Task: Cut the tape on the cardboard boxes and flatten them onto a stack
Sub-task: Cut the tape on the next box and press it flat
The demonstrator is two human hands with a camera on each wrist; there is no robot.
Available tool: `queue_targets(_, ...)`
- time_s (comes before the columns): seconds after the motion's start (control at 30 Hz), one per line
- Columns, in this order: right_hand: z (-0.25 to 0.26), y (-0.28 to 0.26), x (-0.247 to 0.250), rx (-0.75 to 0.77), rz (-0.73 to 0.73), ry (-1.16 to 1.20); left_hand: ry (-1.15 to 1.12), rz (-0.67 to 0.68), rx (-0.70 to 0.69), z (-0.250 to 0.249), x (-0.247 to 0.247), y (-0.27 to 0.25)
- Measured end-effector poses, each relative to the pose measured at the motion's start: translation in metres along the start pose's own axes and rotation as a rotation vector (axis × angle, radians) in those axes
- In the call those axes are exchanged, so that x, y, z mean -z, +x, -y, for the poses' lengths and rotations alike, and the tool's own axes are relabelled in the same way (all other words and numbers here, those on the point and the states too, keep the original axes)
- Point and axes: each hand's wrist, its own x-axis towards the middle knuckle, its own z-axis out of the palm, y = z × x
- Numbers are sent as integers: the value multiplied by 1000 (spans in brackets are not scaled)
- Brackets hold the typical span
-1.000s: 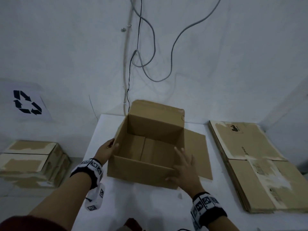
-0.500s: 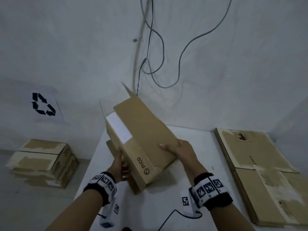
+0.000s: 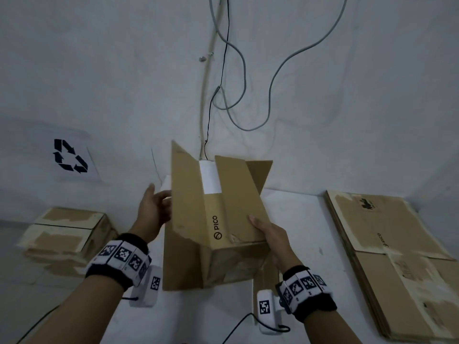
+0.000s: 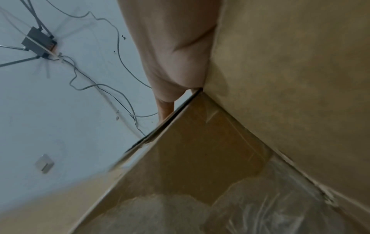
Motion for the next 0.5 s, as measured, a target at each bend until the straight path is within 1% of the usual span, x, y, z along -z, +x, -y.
queue_targets(0.03, 0, 0, 0, 2, -7, -9, 80, 43, -57, -2, -15, -3)
queue_targets(0.1, 1, -2, 0, 1, -22, -39, 384, 131, -198, 6, -47, -11)
queue_targets(0.13, 1, -3, 1, 6, -26, -61, 537, 150, -261, 16, -60, -11)
queue_targets(0.17, 3, -5, 1, 8, -29, -89, 674, 131, -315, 28, -71, -9)
queue_targets(0.2, 2, -5, 1, 13, -34, -108, 797, 75, -354, 40, -78, -5)
queue_targets(0.27, 0, -5, 2, 15, -42, -124, 993, -57, -373, 57, -89, 2)
queue_targets(0.33, -3, -5, 5, 30, -48, -140, 1050, -109, -350, 68, -95, 7)
queue_targets(0.4, -4, -5, 7, 54, -1, -116, 1028, -139, -346, 70, -97, 10)
queue_targets(0.5, -1, -10, 10, 78, 90, -94, 936, -121, -354, 69, -96, 16)
